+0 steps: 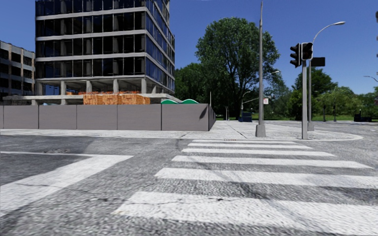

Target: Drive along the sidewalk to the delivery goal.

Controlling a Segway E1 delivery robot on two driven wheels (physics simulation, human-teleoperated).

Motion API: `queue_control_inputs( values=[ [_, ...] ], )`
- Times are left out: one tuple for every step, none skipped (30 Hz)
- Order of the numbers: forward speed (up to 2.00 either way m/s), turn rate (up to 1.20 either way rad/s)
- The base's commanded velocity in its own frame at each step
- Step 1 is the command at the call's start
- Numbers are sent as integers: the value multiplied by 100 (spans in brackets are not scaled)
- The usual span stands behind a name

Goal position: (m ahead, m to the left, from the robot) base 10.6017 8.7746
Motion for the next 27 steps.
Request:
queue_control_inputs(
  values=[
    [200,-1],
    [200,0],
    [200,0],
    [200,0],
    [200,0],
    [200,0],
    [200,0],
    [200,0],
    [200,0],
    [200,0],
    [200,0],
    [200,0],
    [200,0],
    [200,0],
    [200,0],
    [200,0],
    [200,0],
    [200,0],
    [200,0],
    [200,0],
    [200,0],
    [200,0],
    [200,0],
    [200,-20],
    [200,-47],
    [200,-54],
    [200,-55]
  ],
)
